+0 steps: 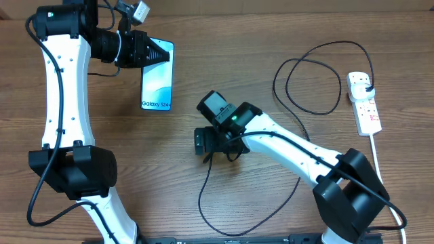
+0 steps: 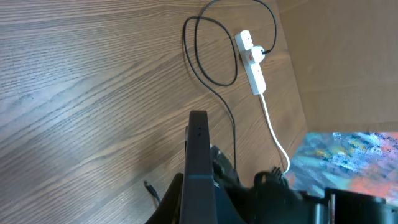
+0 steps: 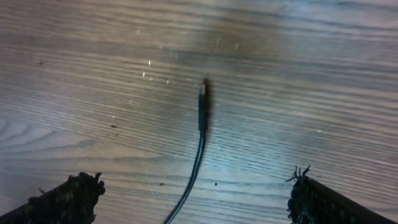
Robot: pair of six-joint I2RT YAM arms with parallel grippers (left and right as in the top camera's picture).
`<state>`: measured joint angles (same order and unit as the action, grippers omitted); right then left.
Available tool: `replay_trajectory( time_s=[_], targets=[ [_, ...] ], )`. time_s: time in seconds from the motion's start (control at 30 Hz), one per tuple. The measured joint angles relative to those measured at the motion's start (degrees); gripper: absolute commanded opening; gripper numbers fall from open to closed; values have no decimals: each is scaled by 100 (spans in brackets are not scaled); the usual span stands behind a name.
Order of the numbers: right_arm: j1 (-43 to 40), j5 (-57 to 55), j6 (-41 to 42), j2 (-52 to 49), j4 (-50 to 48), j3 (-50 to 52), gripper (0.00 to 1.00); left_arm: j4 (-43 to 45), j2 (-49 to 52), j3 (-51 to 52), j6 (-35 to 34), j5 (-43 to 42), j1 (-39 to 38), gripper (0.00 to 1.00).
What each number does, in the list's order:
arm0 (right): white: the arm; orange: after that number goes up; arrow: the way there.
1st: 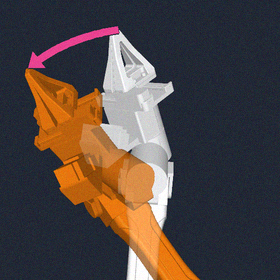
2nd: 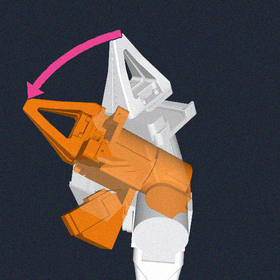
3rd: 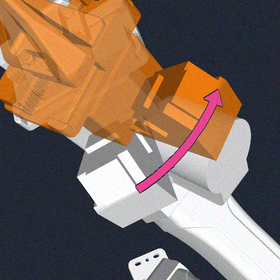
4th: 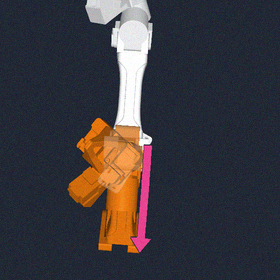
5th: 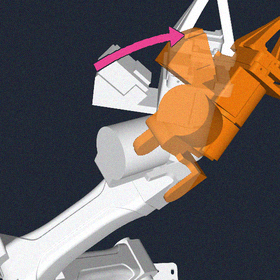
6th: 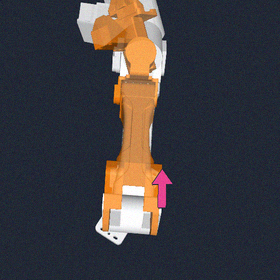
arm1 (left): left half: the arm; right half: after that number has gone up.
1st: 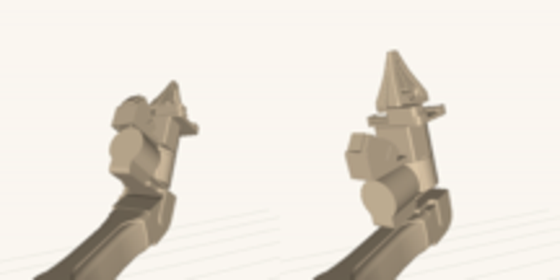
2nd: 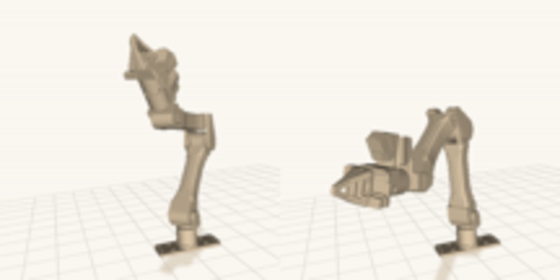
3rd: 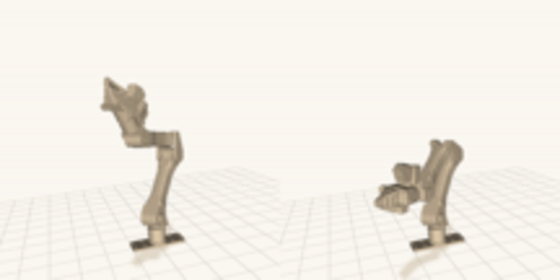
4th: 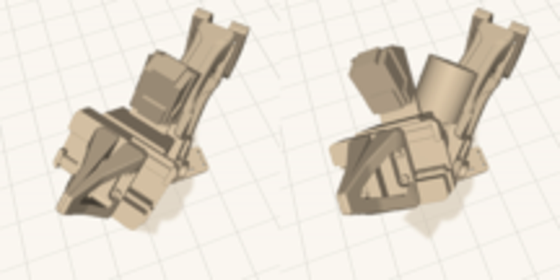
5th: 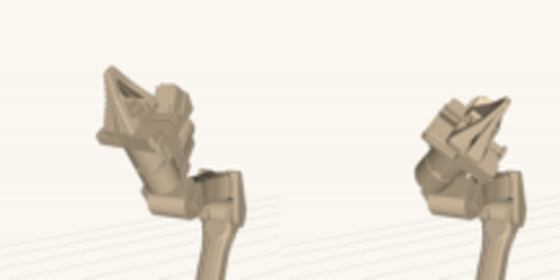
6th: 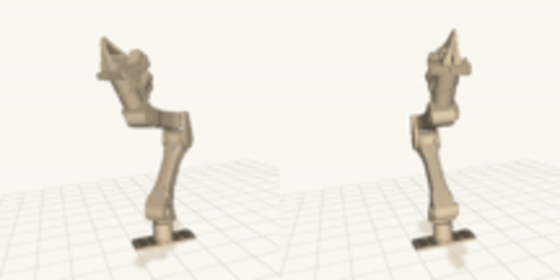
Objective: Plug charger to phone and switch on socket
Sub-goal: 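Move the right gripper down over the black cable's plug end, then close the right gripper on the black cable's USB-C plug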
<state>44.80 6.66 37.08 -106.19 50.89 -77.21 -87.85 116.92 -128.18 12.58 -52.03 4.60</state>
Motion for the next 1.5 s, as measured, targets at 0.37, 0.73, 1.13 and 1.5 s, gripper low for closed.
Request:
replay_trajectory(
  time_s=[0.37,0.73,1.13,1.5],
  targets=[
    [109,-275,149,-22,-431,463,100,216,0,0,-57,0,0,4],
    [330,-527,269,-44,-372,463,100,662,0,0,-367,20,0,4],
    [330,-693,446,-992,310,-291,84,837,0,0,-800,175,0,4],
    [330,-758,459,-1237,131,-459,62,1001,0,0,-1014,199,0,4]
  ],
)
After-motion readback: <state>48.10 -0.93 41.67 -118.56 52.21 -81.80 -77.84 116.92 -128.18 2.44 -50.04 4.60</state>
